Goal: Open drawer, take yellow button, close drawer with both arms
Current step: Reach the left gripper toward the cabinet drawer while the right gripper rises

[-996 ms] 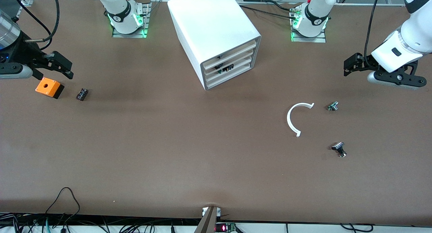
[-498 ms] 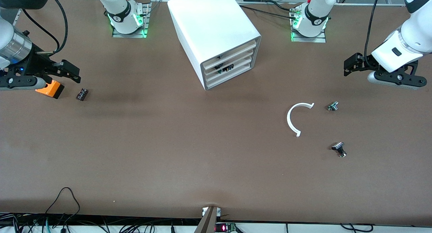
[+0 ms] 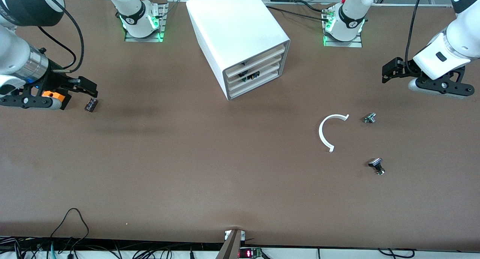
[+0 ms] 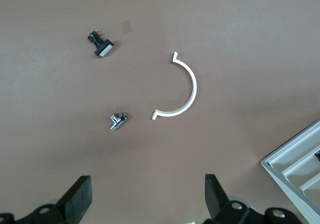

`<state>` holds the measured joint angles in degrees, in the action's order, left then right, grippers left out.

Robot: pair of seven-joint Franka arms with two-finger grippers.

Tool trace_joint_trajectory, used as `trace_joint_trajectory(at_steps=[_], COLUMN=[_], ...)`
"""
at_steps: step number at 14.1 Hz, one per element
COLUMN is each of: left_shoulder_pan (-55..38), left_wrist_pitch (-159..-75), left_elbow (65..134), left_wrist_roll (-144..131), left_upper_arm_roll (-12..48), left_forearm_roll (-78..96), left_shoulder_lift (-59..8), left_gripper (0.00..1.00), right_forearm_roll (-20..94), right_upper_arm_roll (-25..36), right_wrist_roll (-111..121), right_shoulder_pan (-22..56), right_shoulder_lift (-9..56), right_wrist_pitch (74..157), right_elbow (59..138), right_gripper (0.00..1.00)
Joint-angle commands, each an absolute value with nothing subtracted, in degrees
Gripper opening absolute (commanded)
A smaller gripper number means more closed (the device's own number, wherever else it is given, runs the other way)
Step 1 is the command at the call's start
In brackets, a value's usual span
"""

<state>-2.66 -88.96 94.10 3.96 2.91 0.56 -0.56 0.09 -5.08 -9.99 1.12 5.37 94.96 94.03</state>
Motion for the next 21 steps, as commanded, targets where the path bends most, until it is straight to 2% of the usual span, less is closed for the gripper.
trace_joint_trajectory(at_steps=[1, 10, 12, 15, 18, 21], left_shoulder_pan=[-3.1, -3.5, -3.5, -3.7, -4.7, -7.2], left_wrist_pitch=[-84.1, -79.2, -74.9, -69.5, -69.5, -69.8], left_elbow=[87.0, 86.4, 86.4, 86.7, 87.6, 89.0], left_wrist_roll=[3.3, 3.8, 4.1, 4.5, 12.6, 23.1], left_upper_arm_roll=[2.7, 2.9, 2.8, 2.8, 2.9, 3.2], left_forearm_roll=[1.3, 10.8, 18.2, 26.2, 29.6, 36.5], left_shoulder_lift=[-5.4, -5.9, -6.4, -8.3, -11.1, -17.6], left_gripper=[0.99, 0.99, 0.99, 0.99, 0.99, 0.99], right_forearm_roll=[0.4, 0.4, 0.4, -0.1, -0.1, 0.3], right_upper_arm_roll=[-5.4, -5.4, -5.5, -5.4, -5.4, -5.4], right_wrist_roll=[-14.4, -20.4, -21.9, -25.1, -25.4, -27.2], right_shoulder_pan=[2.4, 6.3, 7.8, 9.8, 10.5, 10.9], right_shoulder_lift=[5.7, 7.5, 7.8, 9.3, 10.0, 11.0], right_wrist_pitch=[94.5, 95.3, 95.3, 95.6, 97.1, 97.4], right_elbow=[93.8, 93.5, 93.5, 93.2, 92.7, 91.9], right_gripper=[0.99, 0.99, 0.99, 0.99, 0.99, 0.99])
